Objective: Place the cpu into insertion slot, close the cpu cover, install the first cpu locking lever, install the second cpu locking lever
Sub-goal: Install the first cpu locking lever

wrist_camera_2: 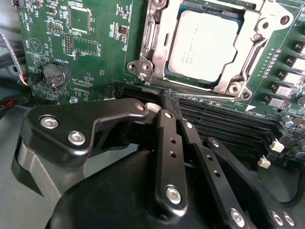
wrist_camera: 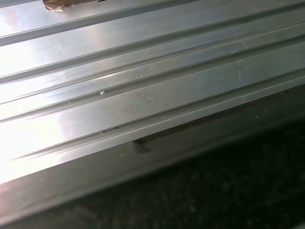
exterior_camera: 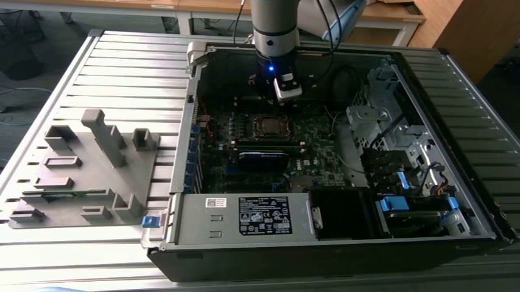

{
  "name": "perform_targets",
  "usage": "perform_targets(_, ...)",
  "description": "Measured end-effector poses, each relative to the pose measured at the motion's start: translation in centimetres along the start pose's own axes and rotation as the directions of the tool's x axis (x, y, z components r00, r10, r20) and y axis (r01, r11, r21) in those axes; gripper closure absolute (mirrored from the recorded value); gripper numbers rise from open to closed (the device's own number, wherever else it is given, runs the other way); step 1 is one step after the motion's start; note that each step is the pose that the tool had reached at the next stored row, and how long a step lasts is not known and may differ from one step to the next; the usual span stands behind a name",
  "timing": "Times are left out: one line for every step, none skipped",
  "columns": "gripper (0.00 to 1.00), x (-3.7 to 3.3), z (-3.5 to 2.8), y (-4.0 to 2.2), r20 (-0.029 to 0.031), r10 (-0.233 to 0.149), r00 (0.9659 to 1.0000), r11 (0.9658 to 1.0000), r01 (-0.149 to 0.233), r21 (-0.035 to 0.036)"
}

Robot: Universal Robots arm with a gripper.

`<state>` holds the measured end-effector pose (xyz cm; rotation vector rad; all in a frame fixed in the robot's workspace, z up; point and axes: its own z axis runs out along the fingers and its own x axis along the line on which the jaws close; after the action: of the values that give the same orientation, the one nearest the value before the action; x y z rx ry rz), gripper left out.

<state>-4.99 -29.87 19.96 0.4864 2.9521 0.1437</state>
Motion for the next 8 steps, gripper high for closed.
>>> perform_targets(0.89, 0.01, 0.00, 0.02, -0.0001, 0.000, 1.0000, 1.0000, 0.000, -0.0003)
perform_targets(0.89, 0.01, 0.00, 0.03, -0.0003, 0.000, 1.0000, 1.0000, 0.000, -0.0006)
perform_targets(0.89, 0.01, 0.00, 0.03, -0.0003, 0.000, 1.0000, 1.0000, 0.000, -0.0010)
perform_targets(0.89, 0.01, 0.00, 0.03, -0.0003, 0.000, 1.0000, 1.0000, 0.000, -0.0011)
perform_targets(0.89, 0.02, 0.01, 0.03, 0.0001, 0.000, 1.0000, 1.0000, 0.000, -0.0012)
perform_targets(0.89, 0.04, 0.03, 0.03, 0.0015, 0.000, 1.0000, 1.0000, 0.000, -0.0017)
perform_targets(0.89, 0.07, 0.08, 0.02, 0.0039, 0.000, 1.0000, 1.0000, 0.000, -0.0027)
perform_targets(0.89, 0.09, 0.13, 0.00, 0.0066, 0.000, 1.0000, 1.0000, 0.000, -0.0035)
